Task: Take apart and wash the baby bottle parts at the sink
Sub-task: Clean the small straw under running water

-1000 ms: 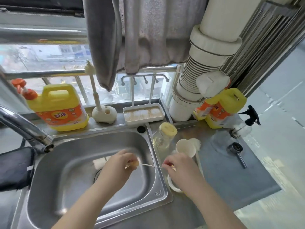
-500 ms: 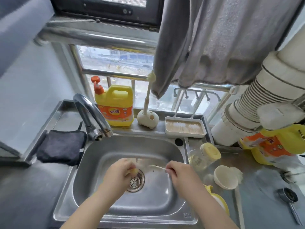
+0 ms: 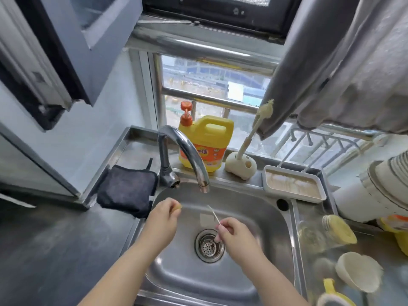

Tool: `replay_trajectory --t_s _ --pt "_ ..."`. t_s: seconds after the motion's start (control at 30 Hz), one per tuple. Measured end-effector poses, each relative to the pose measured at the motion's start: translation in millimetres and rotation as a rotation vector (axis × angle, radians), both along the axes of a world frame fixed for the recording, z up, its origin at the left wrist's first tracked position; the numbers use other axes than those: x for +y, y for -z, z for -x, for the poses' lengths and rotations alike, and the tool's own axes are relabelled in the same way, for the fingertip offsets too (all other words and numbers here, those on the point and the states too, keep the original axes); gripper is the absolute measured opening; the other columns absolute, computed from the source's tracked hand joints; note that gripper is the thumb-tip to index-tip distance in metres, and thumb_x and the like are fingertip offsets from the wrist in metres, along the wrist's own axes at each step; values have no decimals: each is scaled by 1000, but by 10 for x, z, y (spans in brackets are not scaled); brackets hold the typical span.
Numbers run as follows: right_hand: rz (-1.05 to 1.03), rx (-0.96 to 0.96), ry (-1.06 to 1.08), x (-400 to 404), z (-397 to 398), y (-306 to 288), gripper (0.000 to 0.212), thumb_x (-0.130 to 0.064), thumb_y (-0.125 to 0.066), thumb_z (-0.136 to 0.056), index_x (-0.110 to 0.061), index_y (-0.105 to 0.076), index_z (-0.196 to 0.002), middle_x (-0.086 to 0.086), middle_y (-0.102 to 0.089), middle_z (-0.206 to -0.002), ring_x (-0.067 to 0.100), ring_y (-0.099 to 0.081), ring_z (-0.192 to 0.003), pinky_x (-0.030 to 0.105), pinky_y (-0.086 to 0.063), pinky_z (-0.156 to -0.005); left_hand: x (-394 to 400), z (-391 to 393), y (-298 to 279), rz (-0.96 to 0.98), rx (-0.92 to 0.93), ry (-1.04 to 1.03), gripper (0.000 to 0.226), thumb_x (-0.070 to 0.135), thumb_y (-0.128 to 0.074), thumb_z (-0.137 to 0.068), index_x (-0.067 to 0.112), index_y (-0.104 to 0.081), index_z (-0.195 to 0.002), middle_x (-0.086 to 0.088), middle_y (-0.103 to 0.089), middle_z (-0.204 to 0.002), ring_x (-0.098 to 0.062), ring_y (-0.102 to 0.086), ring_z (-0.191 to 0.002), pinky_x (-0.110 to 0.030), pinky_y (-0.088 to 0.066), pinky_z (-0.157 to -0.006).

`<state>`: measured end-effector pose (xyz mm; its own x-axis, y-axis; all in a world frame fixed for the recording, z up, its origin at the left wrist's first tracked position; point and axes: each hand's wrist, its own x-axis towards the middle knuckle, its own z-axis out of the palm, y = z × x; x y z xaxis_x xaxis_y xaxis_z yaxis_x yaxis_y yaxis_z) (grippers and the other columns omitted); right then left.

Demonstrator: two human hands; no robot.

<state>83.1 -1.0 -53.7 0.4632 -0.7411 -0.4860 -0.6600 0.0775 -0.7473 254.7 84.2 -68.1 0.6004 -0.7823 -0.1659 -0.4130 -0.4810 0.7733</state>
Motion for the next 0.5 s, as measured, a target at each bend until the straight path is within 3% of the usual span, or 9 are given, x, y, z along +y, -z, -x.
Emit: replay_trajectory --t_s 0.2,0.33,0.5 --pt "-131 -85 116 58 -274 199 18 -14 -47 -97 -17 -62 -88 -7 -60 -58 -1 -44 -45 17 -33 -52 -125 -118 167 -24 214 -146 5 16 -57 -92 14 -62 -93 5 -60 -89 -13 -53 -82 -25 -37 -66" --pt "-191 -116 210 110 -289 278 19 -9 -46 -97 -10 -64 -91 -6 -59 -59 -1 -41 -41 14 -32 -47 -251 -171 264 64 613 -429 12 16 -62 -91 11 -64 -81 -2 -53 -72 -16 -42 -64 -24 -37 -56" --pt "-185 -71 213 127 -280 365 21 -9 -47 -96 -15 -63 -83 -5 -60 -58 -2 -42 -41 16 -32 -49 -478 -229 392 65 818 -606 22 28 -61 -93 7 -64 -89 -2 -56 -71 -11 -35 -51 -17 -34 -45"
